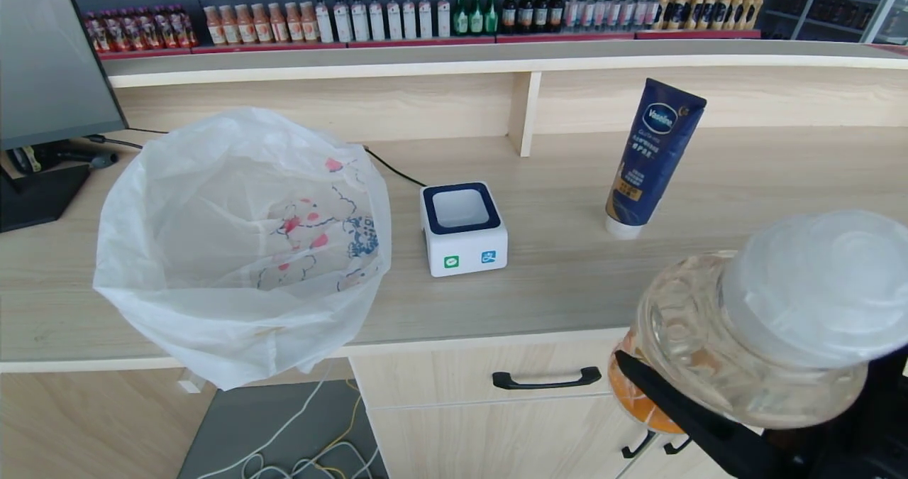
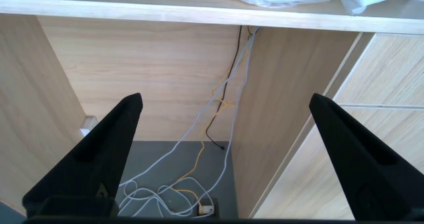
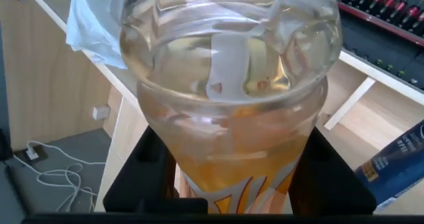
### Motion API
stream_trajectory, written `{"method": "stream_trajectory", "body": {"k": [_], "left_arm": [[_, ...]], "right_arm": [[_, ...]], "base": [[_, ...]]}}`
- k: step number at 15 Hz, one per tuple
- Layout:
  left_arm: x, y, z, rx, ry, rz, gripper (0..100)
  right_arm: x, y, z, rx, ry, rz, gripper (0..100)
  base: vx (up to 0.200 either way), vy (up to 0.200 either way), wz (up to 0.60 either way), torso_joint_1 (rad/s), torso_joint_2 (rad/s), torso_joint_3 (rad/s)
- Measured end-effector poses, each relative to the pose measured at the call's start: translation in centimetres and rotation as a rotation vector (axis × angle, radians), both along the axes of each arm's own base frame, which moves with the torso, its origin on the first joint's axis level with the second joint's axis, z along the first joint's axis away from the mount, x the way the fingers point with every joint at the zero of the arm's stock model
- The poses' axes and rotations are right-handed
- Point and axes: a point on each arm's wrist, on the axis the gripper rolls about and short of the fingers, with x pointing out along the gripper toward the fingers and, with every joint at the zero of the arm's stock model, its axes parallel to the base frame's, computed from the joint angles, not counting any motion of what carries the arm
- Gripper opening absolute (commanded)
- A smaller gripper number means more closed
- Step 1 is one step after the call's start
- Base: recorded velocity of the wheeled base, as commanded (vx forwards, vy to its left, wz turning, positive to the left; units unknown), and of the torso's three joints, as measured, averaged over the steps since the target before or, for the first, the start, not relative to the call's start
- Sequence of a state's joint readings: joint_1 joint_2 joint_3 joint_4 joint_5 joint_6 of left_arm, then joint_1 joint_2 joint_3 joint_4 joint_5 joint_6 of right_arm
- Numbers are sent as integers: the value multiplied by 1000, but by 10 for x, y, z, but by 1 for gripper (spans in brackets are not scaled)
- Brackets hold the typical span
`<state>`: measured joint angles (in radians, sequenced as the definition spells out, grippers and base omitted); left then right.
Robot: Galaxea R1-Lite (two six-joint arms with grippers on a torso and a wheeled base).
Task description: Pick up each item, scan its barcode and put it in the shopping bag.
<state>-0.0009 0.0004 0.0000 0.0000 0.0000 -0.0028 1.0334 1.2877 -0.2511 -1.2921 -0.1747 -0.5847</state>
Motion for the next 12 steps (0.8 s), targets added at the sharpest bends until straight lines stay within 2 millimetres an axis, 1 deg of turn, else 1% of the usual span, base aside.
{"method": "stream_trajectory", "body": {"k": [4, 8, 12], "left_arm": [[0, 0, 0, 0, 0, 1, 100], [0, 0, 0, 0, 0, 0, 100], [0, 0, 0, 0, 0, 0, 100]], "right_arm": [[-17, 12, 1, -81, -101, 73, 0], [-22, 20, 3, -107, -149, 104, 0], [-32, 43, 2, -154, -171, 190, 0]], "base": [[0, 0, 0, 0, 0, 0], [0, 0, 0, 0, 0, 0], [0, 0, 0, 0, 0, 0]]}}
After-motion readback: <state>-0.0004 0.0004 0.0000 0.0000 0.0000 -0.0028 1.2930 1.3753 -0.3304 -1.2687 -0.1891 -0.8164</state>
